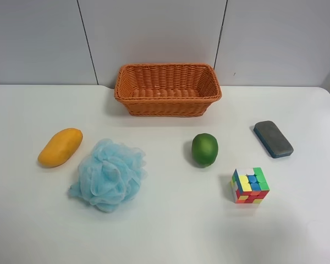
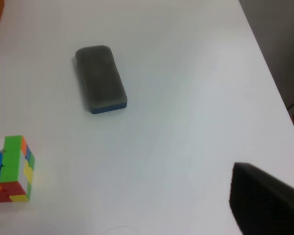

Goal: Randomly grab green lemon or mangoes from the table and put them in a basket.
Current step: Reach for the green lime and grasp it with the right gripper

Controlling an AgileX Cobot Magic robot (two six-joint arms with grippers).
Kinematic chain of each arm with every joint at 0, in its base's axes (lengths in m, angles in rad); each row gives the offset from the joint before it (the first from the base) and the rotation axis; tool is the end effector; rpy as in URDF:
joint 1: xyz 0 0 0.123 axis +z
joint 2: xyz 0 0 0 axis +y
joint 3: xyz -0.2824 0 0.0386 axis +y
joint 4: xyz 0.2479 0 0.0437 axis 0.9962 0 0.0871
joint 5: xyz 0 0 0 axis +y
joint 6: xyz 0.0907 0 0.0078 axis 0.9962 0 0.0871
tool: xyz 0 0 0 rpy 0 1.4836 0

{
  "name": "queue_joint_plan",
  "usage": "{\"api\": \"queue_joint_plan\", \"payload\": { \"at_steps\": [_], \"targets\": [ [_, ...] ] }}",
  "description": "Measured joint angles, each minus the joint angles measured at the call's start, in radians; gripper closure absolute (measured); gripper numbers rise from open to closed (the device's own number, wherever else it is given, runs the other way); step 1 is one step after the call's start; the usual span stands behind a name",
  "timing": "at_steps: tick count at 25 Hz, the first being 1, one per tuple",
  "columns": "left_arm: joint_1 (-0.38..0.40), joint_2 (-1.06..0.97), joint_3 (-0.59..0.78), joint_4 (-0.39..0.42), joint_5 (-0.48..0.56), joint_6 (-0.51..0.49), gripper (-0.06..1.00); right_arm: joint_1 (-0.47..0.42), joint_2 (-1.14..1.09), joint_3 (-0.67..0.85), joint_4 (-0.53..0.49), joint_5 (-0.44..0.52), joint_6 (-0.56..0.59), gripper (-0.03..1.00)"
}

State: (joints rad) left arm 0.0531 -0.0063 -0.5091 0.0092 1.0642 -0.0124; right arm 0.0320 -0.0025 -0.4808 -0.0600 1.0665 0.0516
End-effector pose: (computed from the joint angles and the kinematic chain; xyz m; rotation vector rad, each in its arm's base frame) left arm -0.0071 0.0004 0.2794 -0.0671 2.0315 0.0366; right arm -0.0032 -0.0049 0.2715 0.0226 2.0652 -0.0206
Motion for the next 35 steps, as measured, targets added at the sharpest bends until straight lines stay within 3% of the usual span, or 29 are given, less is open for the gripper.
{"api": "queue_joint_plan", "payload": {
  "at_steps": [35],
  "targets": [
    [0.0,0.0,0.0,0.001,0.0,0.0,-0.05,0.0,0.0,0.0,0.0,-0.002,0.0,-0.02]
  ]
}}
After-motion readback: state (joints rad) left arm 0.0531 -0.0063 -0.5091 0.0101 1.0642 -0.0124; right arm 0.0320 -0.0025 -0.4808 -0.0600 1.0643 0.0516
